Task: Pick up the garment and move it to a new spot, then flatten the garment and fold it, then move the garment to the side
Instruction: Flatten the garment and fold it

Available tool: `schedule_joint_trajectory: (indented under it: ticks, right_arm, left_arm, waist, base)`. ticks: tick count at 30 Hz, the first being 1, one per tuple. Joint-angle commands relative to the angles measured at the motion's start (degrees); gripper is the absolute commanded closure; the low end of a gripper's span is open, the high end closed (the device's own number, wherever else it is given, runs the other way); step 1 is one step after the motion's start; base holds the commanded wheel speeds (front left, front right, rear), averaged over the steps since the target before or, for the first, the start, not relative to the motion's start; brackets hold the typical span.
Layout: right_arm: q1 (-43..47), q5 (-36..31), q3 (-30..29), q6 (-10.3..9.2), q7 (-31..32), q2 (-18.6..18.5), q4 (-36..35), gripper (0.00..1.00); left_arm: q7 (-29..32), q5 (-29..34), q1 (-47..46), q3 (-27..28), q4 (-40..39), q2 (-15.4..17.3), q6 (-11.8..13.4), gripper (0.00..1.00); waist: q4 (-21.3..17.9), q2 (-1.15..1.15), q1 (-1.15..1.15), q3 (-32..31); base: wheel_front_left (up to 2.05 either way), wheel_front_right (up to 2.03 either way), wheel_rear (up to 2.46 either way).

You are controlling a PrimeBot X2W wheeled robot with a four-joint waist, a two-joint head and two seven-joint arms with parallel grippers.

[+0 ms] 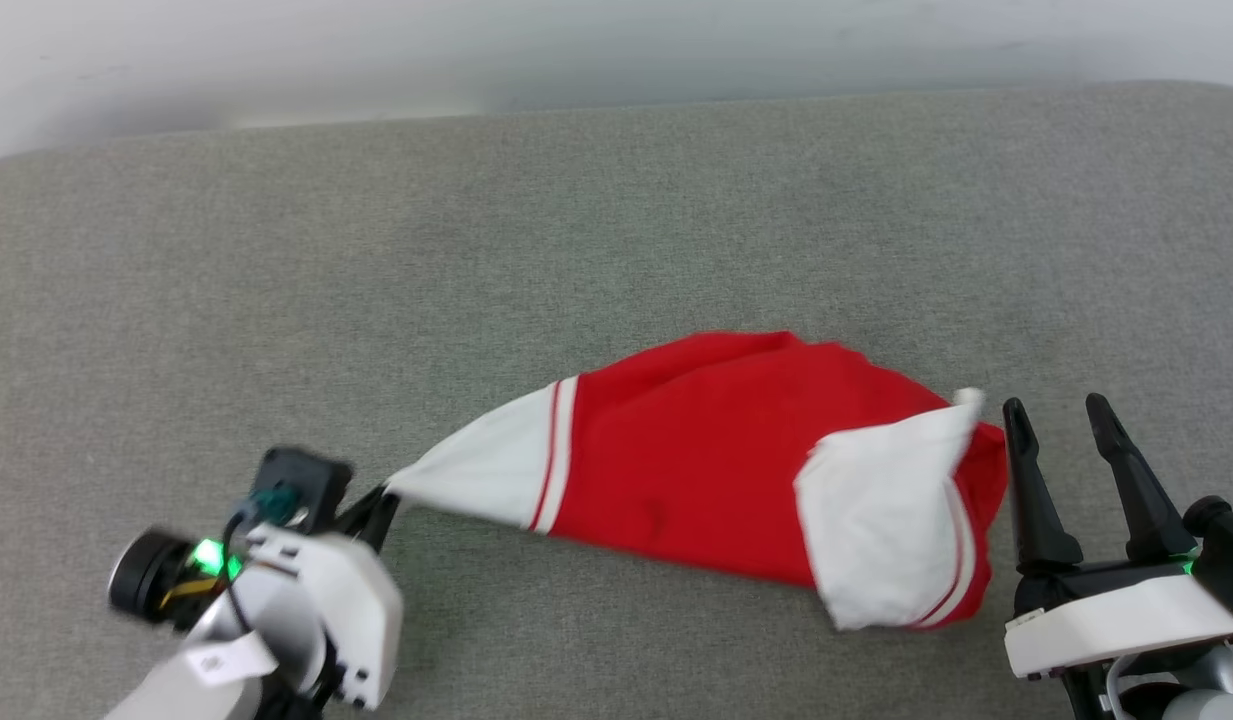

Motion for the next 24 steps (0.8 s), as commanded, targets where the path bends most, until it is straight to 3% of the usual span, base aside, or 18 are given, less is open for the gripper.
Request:
schedule_joint_trajectory:
  ticks: [1,5,9,10,11,12,24]
  right_arm:
    - [0.6,0.6,-0.3,-0.02,0.1,0.1,0.0,0.0]
    - [1.1,0.6,-0.8,-0.02,0.7,0.1,0.0,0.0]
    - [0.9,0.2,-0.9,-0.02,1.6,0.1,-0.4,0.0]
    - [0.9,0.0,-0.9,-0.02,1.8,0.1,-0.5,0.0]
    - [1.0,-0.1,-1.0,-0.02,2.2,0.1,-0.6,0.0]
    - [1.1,-0.3,-0.9,-0.01,2.4,0.1,-0.9,0.0]
    - [2.8,-1.4,1.4,-0.01,9.3,0.1,-3.1,0.0]
  left_arm:
    - [-0.7,-1.7,3.5,1.5,-0.5,0.8,1.9,1.0]
    - [-1.9,-5.9,10.0,3.9,-0.4,1.3,4.6,1.0]
    - [-2.7,-9.5,13.6,4.3,0.9,-0.8,4.0,1.0]
    - [-3.3,-9.7,13.6,4.3,1.3,-1.3,3.9,0.94]
    - [-4.0,-9.7,13.4,4.3,1.5,-1.8,3.8,0.56]
    - [-5.0,-9.7,13.0,4.5,1.7,-2.5,3.6,0.01]
    - [-21.7,-3.3,9.0,8.6,-0.5,-5.6,5.5,0.0]
  waist:
    - [0.3,0.0,0.0,-0.2]
    - [1.1,0.0,0.0,-0.6]
    - [1.9,0.0,0.0,-1.0]
    - [2.1,0.0,0.0,-1.2]
    - [2.3,0.0,0.0,-1.4]
    - [2.5,0.0,0.0,-1.6]
    - [2.9,0.0,0.0,-4.3]
  base:
    - [0.0,0.0,0.0]
    - [0.0,0.0,0.0]
    - [0.0,0.0,0.0]
    - [0.0,0.0,0.0]
    - [0.0,0.0,0.0]
    - [0.0,0.0,0.0]
    - [0.0,0.0,0.0]
